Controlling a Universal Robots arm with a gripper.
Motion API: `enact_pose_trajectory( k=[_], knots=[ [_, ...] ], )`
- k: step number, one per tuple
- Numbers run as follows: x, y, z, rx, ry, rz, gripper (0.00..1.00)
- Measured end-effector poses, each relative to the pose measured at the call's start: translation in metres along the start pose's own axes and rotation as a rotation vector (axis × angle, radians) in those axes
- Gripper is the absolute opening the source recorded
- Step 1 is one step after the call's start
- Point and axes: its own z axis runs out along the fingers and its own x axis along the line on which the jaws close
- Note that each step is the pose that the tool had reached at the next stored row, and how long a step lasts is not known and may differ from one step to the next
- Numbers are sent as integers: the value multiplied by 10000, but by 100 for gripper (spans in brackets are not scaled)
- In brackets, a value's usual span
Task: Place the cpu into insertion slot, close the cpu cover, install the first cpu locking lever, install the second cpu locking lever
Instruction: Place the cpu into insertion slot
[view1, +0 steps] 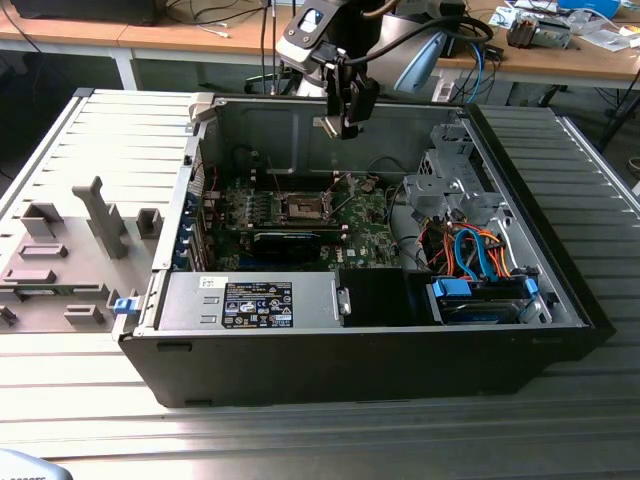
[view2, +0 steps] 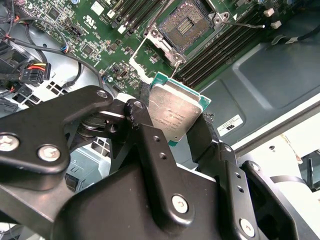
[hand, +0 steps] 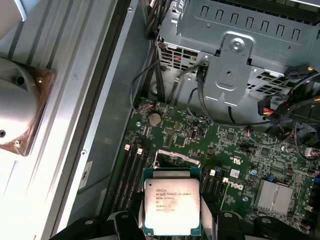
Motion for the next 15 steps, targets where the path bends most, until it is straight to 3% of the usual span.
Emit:
enact_pose_trajectory(
  k=[15],
  knots=[
    [0,0,0,-11,-15,203,55]
  ],
)
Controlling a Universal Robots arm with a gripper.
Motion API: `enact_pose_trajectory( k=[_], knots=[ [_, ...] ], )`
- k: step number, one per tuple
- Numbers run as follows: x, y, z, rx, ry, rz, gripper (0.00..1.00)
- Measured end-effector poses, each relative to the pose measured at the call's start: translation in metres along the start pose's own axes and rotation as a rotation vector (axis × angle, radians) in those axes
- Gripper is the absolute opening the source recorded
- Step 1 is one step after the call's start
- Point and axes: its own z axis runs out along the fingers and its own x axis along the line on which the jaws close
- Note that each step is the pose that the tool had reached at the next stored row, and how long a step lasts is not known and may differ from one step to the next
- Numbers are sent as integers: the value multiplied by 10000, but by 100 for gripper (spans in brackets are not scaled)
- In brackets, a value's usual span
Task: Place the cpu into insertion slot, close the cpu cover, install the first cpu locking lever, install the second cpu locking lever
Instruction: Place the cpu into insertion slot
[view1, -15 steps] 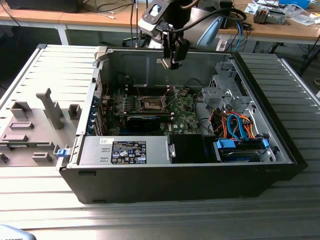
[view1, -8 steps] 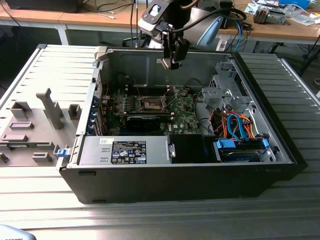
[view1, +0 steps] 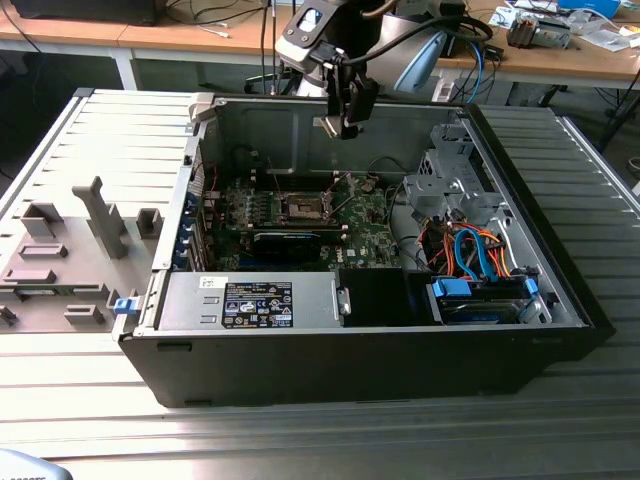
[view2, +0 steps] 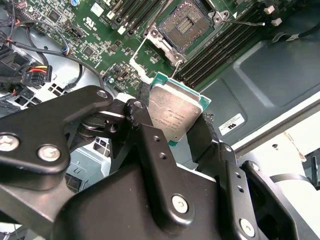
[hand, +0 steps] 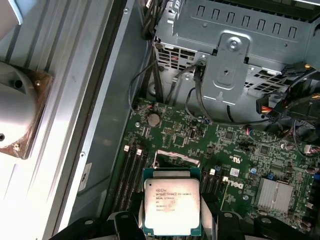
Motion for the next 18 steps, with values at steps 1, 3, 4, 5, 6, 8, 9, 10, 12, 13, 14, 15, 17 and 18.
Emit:
enact_pose_trajectory(
  k=[1,3,4,5,6,8,9,10,12,13,14,15,17,18],
  knots=[
    [0,0,0,-1,-1,24,55],
    [0,0,0,-3,-5,61,55],
    [0,0,0,-3,-5,68,55],
    [0,0,0,-4,-5,75,55],
    [0,0,0,-4,-6,80,55],
    [0,0,0,-5,-7,94,55],
    [0,0,0,-5,-7,102,55],
    [0,0,0,-5,-8,109,55],
    [0,0,0,-6,-9,130,55],
    [0,0,0,-7,-10,137,55],
    [0,0,0,-7,-10,143,55],
    [0,0,0,-7,-11,152,55],
    [0,0,0,-8,-13,169,55],
    [0,0,0,-8,-13,177,55]
  ],
)
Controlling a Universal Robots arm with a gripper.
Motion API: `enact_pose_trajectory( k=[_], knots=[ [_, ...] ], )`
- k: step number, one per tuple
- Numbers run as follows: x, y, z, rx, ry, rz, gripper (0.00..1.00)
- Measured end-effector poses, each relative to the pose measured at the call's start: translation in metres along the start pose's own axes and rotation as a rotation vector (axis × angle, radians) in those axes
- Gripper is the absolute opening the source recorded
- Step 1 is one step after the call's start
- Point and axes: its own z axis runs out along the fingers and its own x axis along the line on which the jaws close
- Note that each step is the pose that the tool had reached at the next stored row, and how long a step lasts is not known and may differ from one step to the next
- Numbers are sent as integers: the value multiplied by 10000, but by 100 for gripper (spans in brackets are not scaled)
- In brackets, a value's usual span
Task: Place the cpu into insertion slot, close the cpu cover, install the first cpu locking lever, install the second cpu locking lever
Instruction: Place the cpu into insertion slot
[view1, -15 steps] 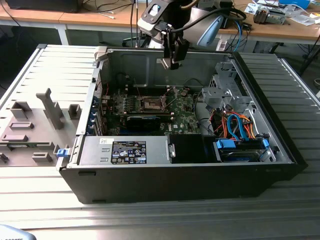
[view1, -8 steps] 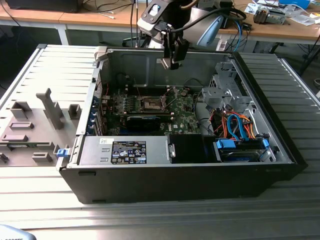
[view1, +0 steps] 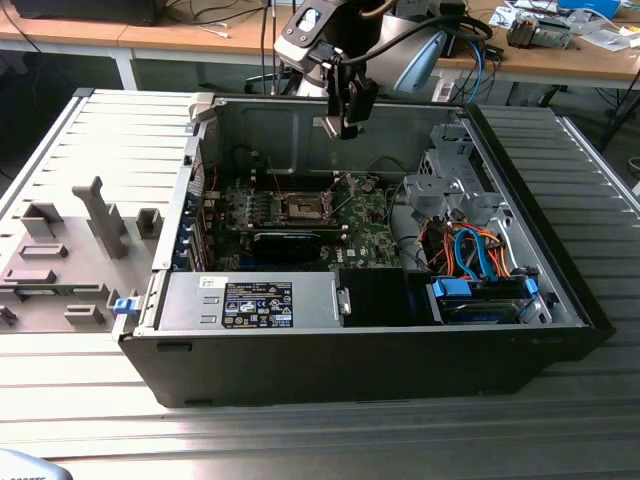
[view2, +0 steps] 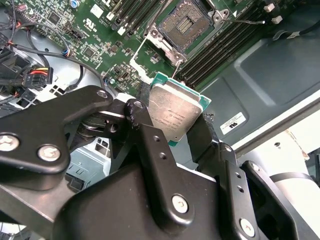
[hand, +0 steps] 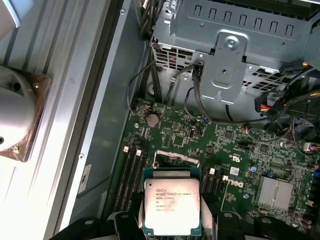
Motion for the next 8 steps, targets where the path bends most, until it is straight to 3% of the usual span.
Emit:
enact_pose_trajectory(
  k=[8],
  knots=[
    [0,0,0,-4,-5,69,55]
  ],
)
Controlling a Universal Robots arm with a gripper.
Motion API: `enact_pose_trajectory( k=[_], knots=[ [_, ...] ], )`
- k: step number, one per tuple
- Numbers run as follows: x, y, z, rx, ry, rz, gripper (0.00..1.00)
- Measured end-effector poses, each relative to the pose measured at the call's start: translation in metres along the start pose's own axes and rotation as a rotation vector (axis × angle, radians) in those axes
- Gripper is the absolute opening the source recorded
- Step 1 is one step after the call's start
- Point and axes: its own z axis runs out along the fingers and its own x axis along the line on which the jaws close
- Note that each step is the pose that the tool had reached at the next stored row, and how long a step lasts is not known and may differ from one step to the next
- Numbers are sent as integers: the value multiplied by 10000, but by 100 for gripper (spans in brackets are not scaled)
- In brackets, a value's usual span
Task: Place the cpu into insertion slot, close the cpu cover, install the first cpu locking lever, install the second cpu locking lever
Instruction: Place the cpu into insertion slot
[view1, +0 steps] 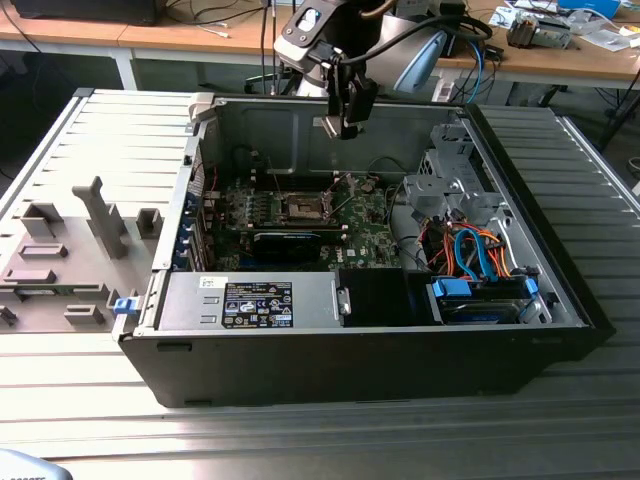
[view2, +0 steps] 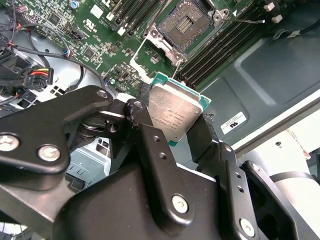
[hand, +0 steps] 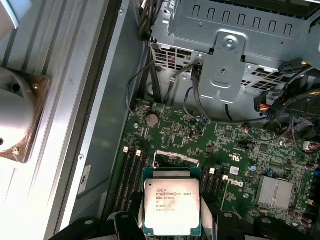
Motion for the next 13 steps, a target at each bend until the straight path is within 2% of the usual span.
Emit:
enact_pose_trajectory(
  k=[13],
  knots=[
    [0,0,0,-6,-8,113,55]
  ],
)
